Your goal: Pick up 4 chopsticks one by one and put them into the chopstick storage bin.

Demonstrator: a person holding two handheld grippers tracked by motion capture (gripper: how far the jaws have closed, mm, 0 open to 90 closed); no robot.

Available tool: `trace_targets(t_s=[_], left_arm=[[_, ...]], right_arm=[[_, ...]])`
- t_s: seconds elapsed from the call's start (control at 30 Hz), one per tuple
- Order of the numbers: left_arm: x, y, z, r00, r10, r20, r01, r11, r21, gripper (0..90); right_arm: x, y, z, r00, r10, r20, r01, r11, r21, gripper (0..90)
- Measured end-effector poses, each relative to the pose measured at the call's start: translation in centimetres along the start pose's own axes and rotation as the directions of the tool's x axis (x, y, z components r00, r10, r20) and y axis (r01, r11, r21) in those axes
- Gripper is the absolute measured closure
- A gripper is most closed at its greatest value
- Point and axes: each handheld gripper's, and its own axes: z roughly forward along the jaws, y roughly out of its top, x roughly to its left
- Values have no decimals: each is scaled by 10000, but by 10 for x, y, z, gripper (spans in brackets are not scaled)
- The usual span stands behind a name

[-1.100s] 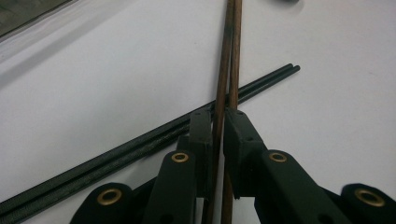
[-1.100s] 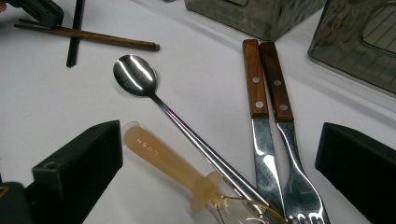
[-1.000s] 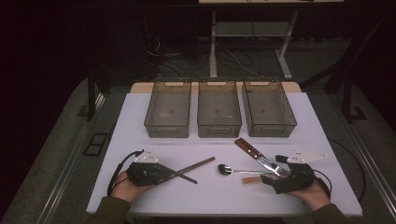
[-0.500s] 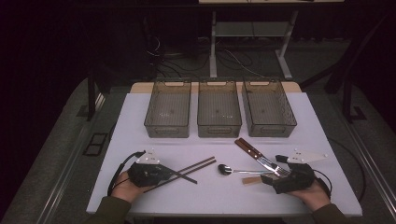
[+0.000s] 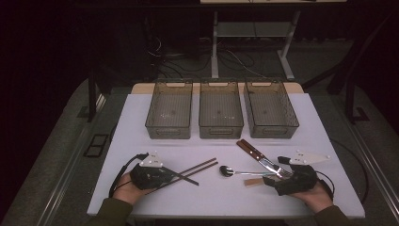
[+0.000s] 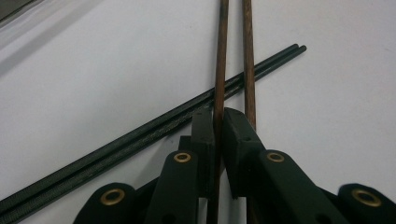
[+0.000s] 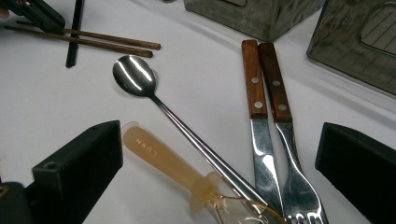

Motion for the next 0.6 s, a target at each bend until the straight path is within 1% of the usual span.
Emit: trace_targets(t_s=[0.13,0.17,0.4,0.5,0.57,0.6], left_arm=[[0,0,0,10000,18,-25,-17,10000,75,846],[0,0,0,10000,-43,-30,43,10000,32,846],[0,1,0,10000,-6,-22,7,10000,68,851],[-1,2,0,9999,130,-80,-128,9998,165,854],[-1,2,-1,9999,164,-40,-163,9997,185,854],[-1,2,-1,9999,119,-35,-119,9999,115,855]], right_arm=[[0,0,0,10000,-7,4,7,10000,6,5],[0,0,0,10000,-9,1,9,10000,9,5],[0,0,0,10000,-16,-9,16,10000,7,5],[0,0,0,10000,-15,-14,15,10000,5,5],[0,0,0,10000,-7,-12,7,10000,9,5],[0,0,1,10000,-19,-5,19,10000,25,5]])
